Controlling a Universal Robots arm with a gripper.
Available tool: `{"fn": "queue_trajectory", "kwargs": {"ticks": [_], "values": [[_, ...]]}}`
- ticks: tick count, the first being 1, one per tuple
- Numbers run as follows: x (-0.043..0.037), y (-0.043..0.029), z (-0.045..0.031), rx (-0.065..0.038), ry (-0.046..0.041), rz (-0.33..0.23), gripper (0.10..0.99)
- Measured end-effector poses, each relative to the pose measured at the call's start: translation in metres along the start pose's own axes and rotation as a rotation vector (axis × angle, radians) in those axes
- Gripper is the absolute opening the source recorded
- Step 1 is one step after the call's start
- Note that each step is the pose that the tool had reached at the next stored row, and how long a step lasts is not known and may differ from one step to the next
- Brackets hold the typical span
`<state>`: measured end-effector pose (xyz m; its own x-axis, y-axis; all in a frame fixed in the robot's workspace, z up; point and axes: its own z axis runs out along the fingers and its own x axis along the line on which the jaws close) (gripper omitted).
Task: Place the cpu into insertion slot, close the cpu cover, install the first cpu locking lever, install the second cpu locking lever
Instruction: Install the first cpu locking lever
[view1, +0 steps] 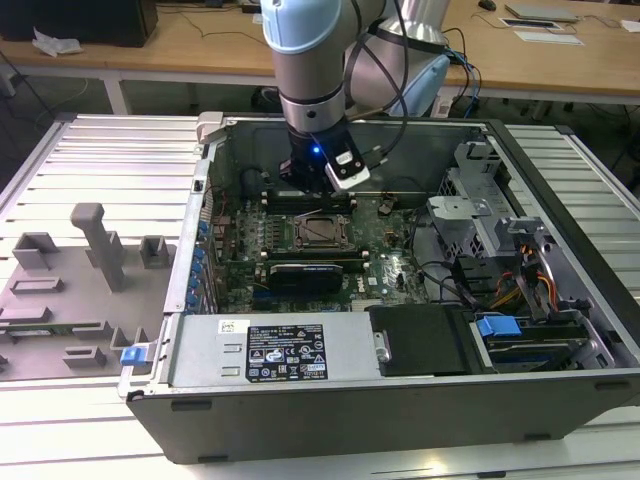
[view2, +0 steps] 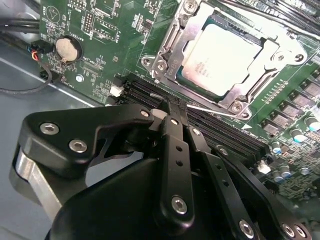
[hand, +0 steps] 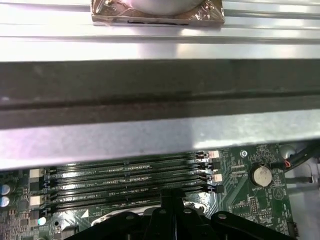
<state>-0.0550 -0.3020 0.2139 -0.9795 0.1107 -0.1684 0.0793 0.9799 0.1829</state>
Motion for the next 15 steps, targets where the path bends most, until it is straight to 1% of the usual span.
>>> {"fn": "queue_trajectory", "kwargs": {"ticks": [4,8,13,15], "values": [[0.0017,0.0019,0.0016,0.003,-0.0034,0.018,0.106],[0.0026,0.0034,0.0059,0.008,-0.0085,0.044,0.106],[0.0033,0.0032,0.0095,0.014,-0.0147,0.077,0.106],[0.0037,0.0028,0.0117,0.019,-0.0192,0.100,0.106]]}}
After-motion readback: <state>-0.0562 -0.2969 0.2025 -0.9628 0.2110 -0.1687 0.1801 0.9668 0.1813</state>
